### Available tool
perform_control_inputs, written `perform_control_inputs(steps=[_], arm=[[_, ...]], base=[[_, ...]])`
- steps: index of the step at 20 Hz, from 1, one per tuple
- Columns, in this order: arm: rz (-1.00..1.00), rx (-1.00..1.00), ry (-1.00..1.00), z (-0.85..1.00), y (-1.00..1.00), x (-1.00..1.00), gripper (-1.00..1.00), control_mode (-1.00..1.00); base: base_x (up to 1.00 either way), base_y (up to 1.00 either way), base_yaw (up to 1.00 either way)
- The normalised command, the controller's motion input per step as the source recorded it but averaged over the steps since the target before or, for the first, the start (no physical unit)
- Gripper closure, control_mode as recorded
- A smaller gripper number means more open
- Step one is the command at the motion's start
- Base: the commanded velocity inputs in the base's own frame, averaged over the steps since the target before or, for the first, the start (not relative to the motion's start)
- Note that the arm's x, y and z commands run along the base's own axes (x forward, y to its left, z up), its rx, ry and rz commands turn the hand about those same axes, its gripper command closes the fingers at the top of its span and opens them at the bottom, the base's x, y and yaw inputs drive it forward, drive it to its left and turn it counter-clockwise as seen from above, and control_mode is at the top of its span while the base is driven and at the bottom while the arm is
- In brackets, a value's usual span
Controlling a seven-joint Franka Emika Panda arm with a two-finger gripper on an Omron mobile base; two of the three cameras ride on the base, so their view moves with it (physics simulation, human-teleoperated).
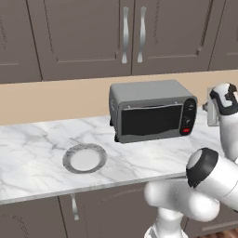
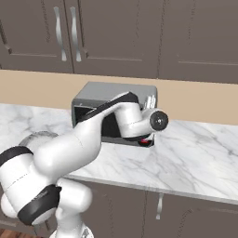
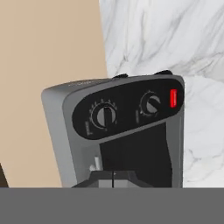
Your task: Pull the toaster oven rack outwards. Pick up the baguette from the plate and place it on the toaster oven rack. Close the toaster oven door fully and set the temperature to the lowest setting.
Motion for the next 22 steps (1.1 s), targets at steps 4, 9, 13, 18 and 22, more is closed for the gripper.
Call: perform_control_inputs(steps=[4, 9, 13, 18, 22], arm=[[0.06, 0.0, 0.0, -0.08, -0.35, -0.99, 1.0, -1.0], [0.14, -0.01, -0.04, 0.13, -0.25, -0.94, 1.0, -1.0], [0.26, -0.1, -0.26, 0.02, -0.04, -0.5, 1.0, -1.0], [0.27, -0.23, -0.36, 0.0, -0.01, -0.01, 1.0, -1.0], [0.23, -0.22, -0.23, 0.0, -0.22, 0.17, 1.0, -1.0]], base=[[0.0, 0.0, 0.0], [0.0, 0.0, 0.0], [0.0, 0.0, 0.0], [0.0, 0.0, 0.0], [0.0, 0.0, 0.0]])
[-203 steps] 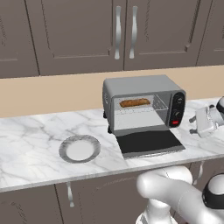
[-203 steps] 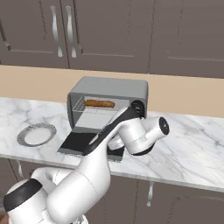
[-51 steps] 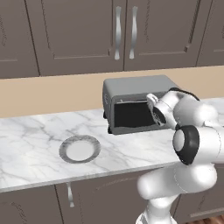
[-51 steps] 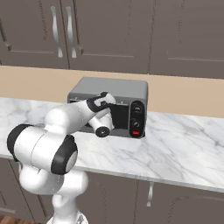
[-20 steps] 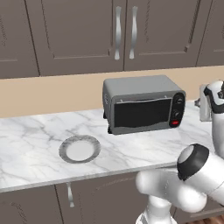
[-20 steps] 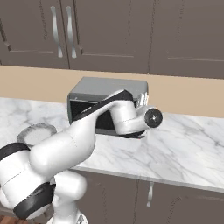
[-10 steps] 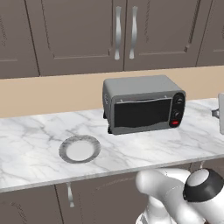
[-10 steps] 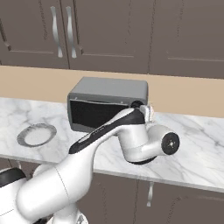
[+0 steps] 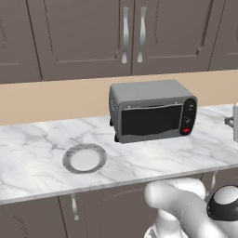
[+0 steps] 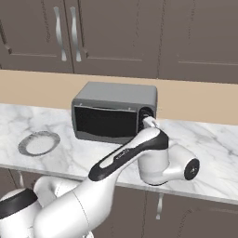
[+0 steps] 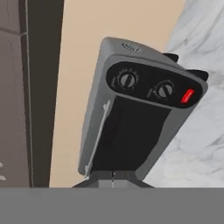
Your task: Pull the toaster oven rack outwards. Pick up the baguette from the plate and place it on the toaster oven rack. Close the toaster oven door fully and set the temperature to the lowest setting.
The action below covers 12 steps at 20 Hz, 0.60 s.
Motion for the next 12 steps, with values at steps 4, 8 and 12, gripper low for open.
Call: perform_control_inputs(steps=[4, 8, 12], arm=[[0.1, -0.23, -0.16, 0.0, -0.33, 0.15, 1.0, -1.0], [-0.16, -0.31, -0.09, 0.0, -0.04, 0.23, 1.0, -1.0], [-0.42, -0.33, -0.07, 0.0, 0.0, 0.08, 1.0, -1.0]], base=[[0.0, 0.0, 0.0], [0.0, 0.0, 0.0], [0.0, 0.0, 0.0]])
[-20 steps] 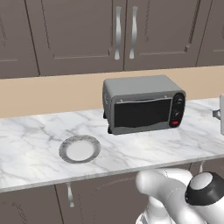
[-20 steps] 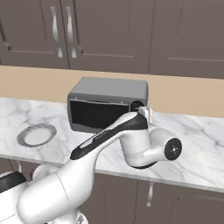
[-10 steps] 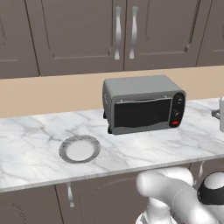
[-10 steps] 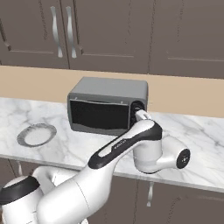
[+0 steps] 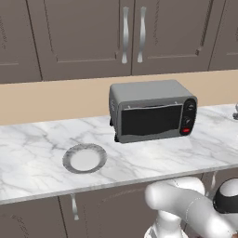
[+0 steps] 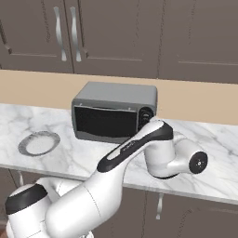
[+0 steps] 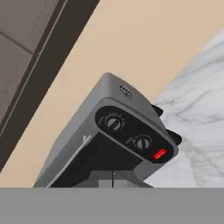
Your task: Pull the toaster oven rack outwards. Pick up the baguette from the plate and place it on the toaster oven rack. Close the toaster oven door fully and set the temperature to the lowest setting.
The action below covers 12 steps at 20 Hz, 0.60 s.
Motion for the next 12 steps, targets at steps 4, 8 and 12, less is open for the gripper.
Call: perform_control_inputs(steps=[4, 8, 12], arm=[[-0.61, -0.28, -0.04, 0.0, 0.09, -0.18, 1.0, -1.0], [-0.37, -0.11, -0.05, 0.01, 0.31, -0.34, 1.0, -1.0], [-0.02, 0.01, 0.23, 0.25, 0.4, 0.01, 1.0, -1.0]], base=[[0.0, 0.0, 0.0], [0.0, 0.0, 0.0], [0.0, 0.0, 0.0]])
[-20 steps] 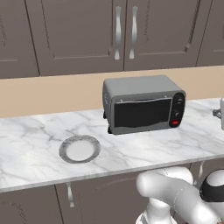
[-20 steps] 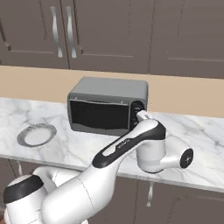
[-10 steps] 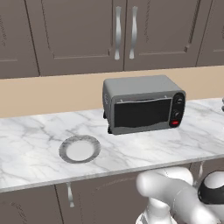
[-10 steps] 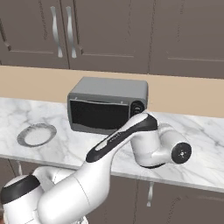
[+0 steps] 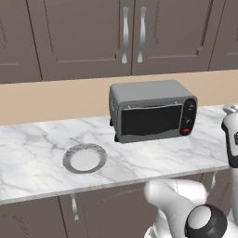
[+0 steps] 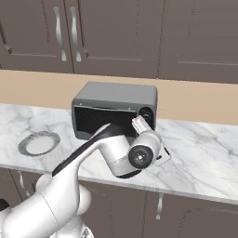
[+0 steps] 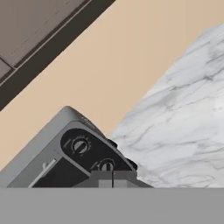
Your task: Pull the toaster oven rack outwards. Pick up the baguette from the plate and place it on the toaster oven rack. Close the toaster oven door fully and set the temperature to the lowest setting.
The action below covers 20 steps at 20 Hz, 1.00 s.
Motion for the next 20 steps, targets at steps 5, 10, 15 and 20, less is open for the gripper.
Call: perform_control_inputs(steps=[5, 10, 15, 20], arm=[[0.06, 0.0, 0.1, 0.14, 0.12, 0.06, 1.0, -1.0], [0.12, 0.0, 0.08, 0.0, 0.0, 0.03, 1.0, -1.0], [0.24, 0.0, -0.01, 0.0, 0.16, 0.16, 1.0, -1.0], [0.24, 0.0, -0.01, -0.04, 0.47, 0.26, 1.0, -1.0]], base=[[0.0, 0.0, 0.0], [0.0, 0.0, 0.0], [0.0, 0.0, 0.0], [0.0, 0.0, 0.0]])
